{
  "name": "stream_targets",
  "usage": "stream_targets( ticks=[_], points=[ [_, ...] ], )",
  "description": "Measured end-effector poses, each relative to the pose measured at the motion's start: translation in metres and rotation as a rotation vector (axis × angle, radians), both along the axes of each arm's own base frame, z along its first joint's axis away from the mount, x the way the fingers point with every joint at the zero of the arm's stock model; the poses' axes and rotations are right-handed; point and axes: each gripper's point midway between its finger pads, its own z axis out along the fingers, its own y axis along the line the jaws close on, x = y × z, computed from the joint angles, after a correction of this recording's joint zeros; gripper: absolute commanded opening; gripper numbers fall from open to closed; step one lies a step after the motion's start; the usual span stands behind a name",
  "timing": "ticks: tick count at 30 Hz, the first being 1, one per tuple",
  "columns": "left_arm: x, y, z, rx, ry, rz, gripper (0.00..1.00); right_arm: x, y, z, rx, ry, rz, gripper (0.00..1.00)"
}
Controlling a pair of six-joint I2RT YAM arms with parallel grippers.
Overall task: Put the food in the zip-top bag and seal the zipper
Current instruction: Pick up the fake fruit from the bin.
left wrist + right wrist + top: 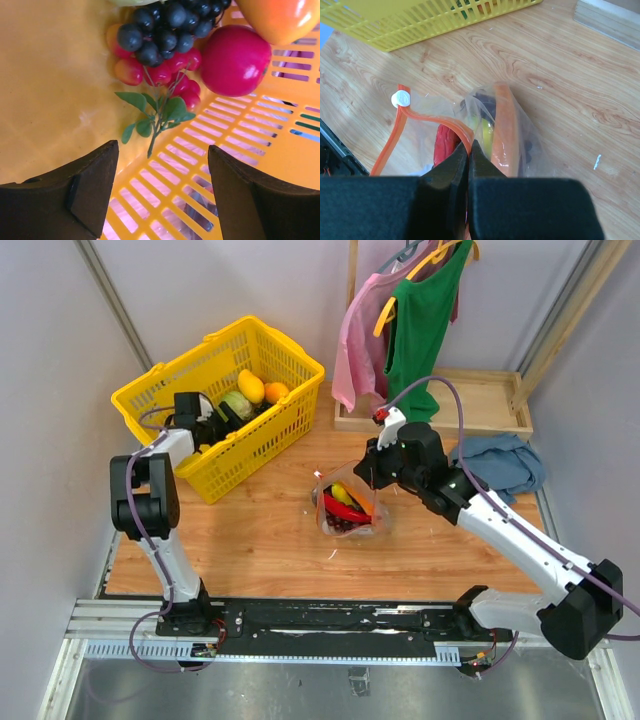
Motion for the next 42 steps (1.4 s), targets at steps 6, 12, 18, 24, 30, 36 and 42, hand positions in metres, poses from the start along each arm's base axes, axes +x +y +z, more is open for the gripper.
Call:
stream_targets(
  ticks=[6,12,18,24,30,36,42],
  points=[
    [0.003,-0.004,-0.027,-0.039,0.044,0.022,0.72,0.002,0.001,-0.004,-0.008,0.009,0.0,0.02],
    [0.011,-0.02,-0.045,-0.072,0.066,-0.01,0.67,0.005,-0.002,-0.008,-0.013,0.017,-0.012,0.02],
    [0.025,-0.032,-0.048,-0.095,0.038,-0.027,0.57,0.006,-0.002,-0.008,-0.013,0.017,-0.013,0.02],
    [0.032,-0.035,-0.052,-0.11,0.026,-0.022,0.33,0.007,-0.001,-0.01,-0.014,0.019,-0.013,0.01],
    [0.037,-0.037,-0.05,-0.113,-0.002,-0.027,0.16,0.007,-0.001,-0.01,-0.015,0.018,-0.013,0.01],
    [0.036,-0.038,-0.044,-0.108,-0.036,-0.044,0.0,0.007,-0.001,-0.01,-0.015,0.018,-0.013,0.01],
    [0.03,-0.037,-0.001,-0.083,-0.123,-0.057,0.0,0.007,-0.001,-0.01,-0.014,0.018,-0.013,0.01]
  ],
)
